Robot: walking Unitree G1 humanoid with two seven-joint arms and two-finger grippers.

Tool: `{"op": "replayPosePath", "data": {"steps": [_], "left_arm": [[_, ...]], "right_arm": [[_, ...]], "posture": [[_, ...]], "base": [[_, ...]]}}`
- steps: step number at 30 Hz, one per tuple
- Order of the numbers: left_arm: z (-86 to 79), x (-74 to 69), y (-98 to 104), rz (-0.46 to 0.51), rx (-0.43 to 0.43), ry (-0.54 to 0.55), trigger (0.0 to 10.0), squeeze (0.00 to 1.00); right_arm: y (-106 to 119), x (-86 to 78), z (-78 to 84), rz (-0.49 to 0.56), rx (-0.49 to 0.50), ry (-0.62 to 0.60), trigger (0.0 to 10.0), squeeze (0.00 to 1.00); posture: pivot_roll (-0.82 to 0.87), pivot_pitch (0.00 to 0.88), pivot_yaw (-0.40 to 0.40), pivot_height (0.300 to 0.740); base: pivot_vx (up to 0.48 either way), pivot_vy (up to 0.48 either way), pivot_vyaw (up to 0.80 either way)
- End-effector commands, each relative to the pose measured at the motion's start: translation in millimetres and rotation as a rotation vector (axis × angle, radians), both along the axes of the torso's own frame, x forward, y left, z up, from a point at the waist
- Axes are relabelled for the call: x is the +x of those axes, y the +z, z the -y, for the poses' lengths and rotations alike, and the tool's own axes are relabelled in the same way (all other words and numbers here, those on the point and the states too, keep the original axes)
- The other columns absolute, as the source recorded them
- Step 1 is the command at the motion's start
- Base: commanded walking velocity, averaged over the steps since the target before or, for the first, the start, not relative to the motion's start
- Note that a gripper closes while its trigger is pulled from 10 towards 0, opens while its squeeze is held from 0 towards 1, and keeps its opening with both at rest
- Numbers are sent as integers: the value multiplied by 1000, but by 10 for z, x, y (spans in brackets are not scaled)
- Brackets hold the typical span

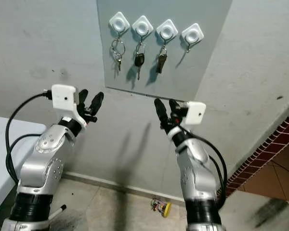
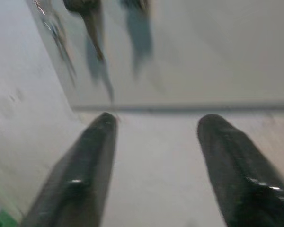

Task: Hang keys on a hook

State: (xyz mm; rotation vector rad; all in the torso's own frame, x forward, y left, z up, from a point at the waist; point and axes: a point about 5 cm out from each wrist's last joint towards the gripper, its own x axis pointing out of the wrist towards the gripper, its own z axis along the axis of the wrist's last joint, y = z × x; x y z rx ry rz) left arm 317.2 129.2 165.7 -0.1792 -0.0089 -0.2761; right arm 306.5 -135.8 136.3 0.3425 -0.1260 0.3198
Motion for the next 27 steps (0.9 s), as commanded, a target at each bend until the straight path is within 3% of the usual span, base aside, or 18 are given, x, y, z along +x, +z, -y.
{"op": "replayPosePath", "data": {"steps": [1, 8, 9, 10, 11, 18, 22, 27], "left_arm": [[-53, -14, -99, -43, -12, 0, 10000, 0], [-146, -8, -183, -48, 2, 24, 10000, 0], [-149, -6, -180, -45, -3, 23, 10000, 0], [-150, -5, -180, -43, -6, 23, 10000, 0], [-147, -6, -182, -41, -17, 27, 10000, 0], [-58, -119, -286, -7, 19, -5, 10000, 0], [-102, -92, -298, -10, 31, 34, 10000, 0], [-135, -44, -243, 15, 36, 33, 10000, 0]], "right_arm": [[28, -62, 68, 13, -33, -59, 10000, 1000], [-86, -102, 243, -58, -124, -221, 10000, 980], [-93, -106, 246, -63, -125, -215, 10000, 533], [-100, -109, 249, -66, -125, -210, 10000, 533], [-113, -111, 256, -66, -193, -213, 10000, 0], [-183, -201, 256, -51, -340, -241, 10000, 0], [-201, -221, 270, -54, -355, -256, 10000, 0], [-158, -209, 264, -24, -363, -262, 10000, 0]], "posture": [[-95, 1, -37, 740], [-100, 0, -36, 740], [-100, 0, -36, 740], [-99, 0, -36, 740], [-99, 0, -36, 740], [-107, 0, -35, 740], [-106, 0, -38, 740], [-109, 0, -38, 740]], "base": [[0, 0, 0], [0, 0, 0], [0, 0, 0], [0, 0, 0], [0, 0, 0], [0, 0, 0], [0, 0, 0], [0, 0, 726]]}}
